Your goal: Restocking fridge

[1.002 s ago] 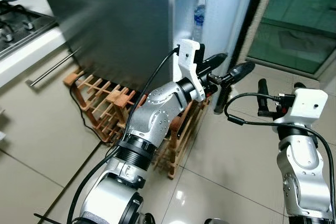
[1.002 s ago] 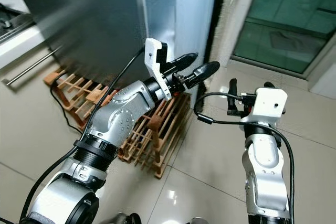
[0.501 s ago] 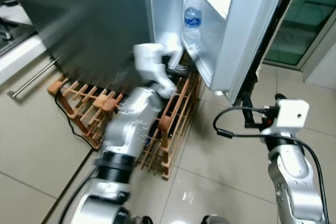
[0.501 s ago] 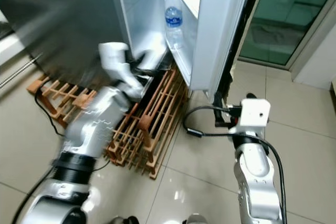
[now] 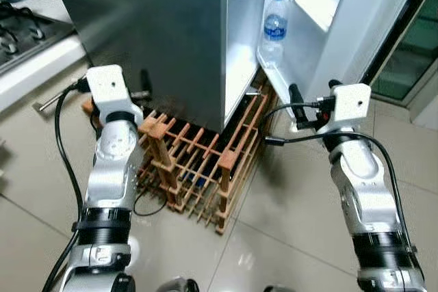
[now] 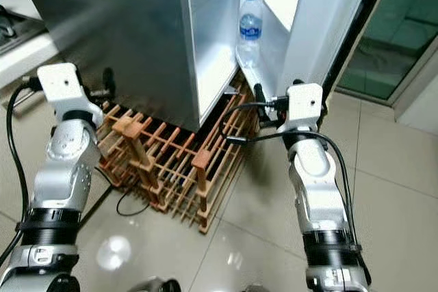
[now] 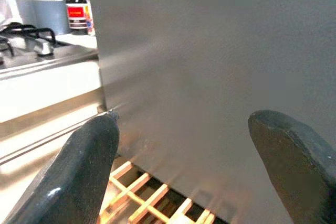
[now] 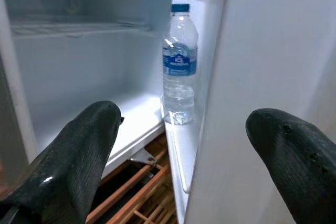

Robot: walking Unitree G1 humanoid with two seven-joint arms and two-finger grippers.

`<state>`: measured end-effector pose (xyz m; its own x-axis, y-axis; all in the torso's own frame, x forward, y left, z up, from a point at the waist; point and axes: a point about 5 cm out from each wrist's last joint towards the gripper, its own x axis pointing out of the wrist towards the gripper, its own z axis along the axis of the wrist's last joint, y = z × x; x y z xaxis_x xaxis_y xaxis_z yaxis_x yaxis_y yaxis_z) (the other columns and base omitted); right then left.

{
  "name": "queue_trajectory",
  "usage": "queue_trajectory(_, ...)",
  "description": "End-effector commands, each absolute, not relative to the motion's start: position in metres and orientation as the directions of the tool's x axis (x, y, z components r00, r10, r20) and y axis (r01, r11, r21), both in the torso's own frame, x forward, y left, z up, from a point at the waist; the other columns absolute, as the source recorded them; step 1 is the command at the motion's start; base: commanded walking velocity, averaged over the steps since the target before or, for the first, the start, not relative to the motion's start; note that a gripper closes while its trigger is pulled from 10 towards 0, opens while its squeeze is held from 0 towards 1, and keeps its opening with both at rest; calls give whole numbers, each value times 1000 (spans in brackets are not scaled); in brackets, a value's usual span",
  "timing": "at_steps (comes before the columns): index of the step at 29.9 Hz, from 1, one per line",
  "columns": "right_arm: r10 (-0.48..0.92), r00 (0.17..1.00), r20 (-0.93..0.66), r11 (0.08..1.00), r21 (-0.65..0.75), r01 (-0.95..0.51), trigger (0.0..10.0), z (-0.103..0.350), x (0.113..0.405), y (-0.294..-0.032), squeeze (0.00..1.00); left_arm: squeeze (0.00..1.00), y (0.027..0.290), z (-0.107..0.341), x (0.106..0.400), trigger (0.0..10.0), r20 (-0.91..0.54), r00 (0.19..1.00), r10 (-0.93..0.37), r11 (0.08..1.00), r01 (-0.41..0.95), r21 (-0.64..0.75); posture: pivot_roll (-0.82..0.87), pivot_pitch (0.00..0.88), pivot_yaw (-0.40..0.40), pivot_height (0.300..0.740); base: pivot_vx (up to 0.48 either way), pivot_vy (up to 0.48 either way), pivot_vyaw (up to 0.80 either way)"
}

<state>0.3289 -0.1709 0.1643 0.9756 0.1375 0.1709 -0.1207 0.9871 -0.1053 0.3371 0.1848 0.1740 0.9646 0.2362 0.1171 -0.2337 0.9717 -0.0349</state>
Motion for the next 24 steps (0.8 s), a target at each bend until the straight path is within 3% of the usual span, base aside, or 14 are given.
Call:
queue_trajectory(1,137,975,176,986,-116,-117,10000,165,332,-173,204,0,186,173,336,10000,113,964,243,970,-242,-25,-90,57,50,740,0,0,0)
queue_trajectory(3,83,984,159,996,-59,-74,10000,160,340,-180,204,0,188,173,335,10000,114,960,254,967,-255,-6,-81,54,60,740,0,0,0)
queue_trajectory(8,-1,989,148,996,-84,14,10000,157,343,-201,208,0,186,173,339,10000,114,960,254,967,-256,3,-99,49,66,740,0,0,0)
queue_trajectory(9,-64,985,158,989,-119,83,10000,157,341,-221,208,0,182,172,342,10000,108,964,244,969,-246,2,-118,50,72,740,0,0,0)
queue_trajectory(11,-83,984,159,985,-135,105,10000,157,341,-228,208,0,181,171,343,10000,106,964,242,970,-244,1,-123,51,74,740,0,0,0)
queue_trajectory(12,-147,975,165,969,-171,175,10000,157,335,-251,204,0,177,168,345,10000,94,969,228,973,-229,0,-148,52,85,740,0,0,0)
queue_trajectory(14,-174,970,169,961,-186,204,10000,157,333,-260,204,0,175,167,345,10000,90,971,222,975,-223,0,-148,52,85,740,0,0,0)
queue_trajectory(15,-224,956,187,940,-219,263,10000,160,326,-280,204,0,171,165,347,10000,82,975,205,979,-205,0,-164,50,91,740,0,0,0)
queue_trajectory(18,-275,937,214,913,-247,324,10000,165,317,-298,204,0,169,163,349,10000,78,978,194,981,-195,3,-171,50,89,740,0,0,0)
queue_trajectory(21,-297,926,233,904,-244,351,10000,168,310,-304,204,0,168,162,349,10000,71,978,195,981,-195,-3,-182,53,88,740,0,0,0)
queue_trajectory(24,-271,931,247,920,-218,326,10000,168,305,-291,180,0,165,160,349,10000,62,981,184,983,-184,-16,-184,54,84,740,0,0,0)
